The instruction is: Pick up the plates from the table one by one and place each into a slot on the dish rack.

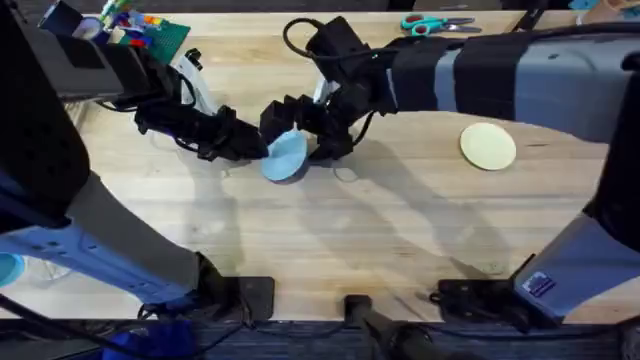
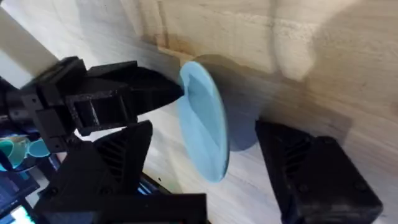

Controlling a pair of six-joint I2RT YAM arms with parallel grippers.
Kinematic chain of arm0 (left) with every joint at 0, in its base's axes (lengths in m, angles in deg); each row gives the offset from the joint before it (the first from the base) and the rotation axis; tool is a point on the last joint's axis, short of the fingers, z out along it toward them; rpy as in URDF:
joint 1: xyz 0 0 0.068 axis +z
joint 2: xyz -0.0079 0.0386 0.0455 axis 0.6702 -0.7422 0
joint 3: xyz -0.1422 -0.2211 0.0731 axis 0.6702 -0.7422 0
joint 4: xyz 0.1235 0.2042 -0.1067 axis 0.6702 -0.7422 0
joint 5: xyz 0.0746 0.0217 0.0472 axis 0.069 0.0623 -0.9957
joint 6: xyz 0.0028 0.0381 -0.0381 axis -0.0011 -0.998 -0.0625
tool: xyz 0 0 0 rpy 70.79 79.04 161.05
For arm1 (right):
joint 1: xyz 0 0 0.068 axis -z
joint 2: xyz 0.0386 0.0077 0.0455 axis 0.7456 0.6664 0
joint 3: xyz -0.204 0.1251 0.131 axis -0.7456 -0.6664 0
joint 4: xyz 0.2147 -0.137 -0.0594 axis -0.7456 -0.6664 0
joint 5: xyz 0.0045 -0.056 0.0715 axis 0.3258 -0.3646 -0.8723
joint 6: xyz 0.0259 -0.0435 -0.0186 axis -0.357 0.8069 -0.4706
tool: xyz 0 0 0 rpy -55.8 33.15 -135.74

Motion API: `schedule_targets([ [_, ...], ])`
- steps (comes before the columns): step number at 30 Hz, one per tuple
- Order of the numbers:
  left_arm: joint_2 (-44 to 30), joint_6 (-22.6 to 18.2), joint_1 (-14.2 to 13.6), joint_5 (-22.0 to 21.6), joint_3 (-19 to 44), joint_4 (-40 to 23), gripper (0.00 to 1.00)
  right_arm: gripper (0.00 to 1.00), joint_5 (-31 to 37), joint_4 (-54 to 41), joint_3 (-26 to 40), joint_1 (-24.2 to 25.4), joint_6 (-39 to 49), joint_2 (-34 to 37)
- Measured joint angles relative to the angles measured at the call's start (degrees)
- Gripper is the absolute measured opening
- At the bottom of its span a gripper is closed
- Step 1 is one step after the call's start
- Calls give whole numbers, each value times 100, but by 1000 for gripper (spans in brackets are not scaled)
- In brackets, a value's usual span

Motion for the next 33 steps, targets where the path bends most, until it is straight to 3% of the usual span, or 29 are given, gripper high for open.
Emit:
schedule_targets([
  [17, 0, 0, 0, 0, 0, 9, 41, 956, 0, 168, 0, -155, -32, 0],
  [29, 0, 0, 0, 2, 0, 26, 41, 499, 37, 138, 0, -144, -39, 0],
  [33, 0, 0, 5, 7, 4, 26, 41, 233, 68, 118, 0, -133, -39, 0],
])
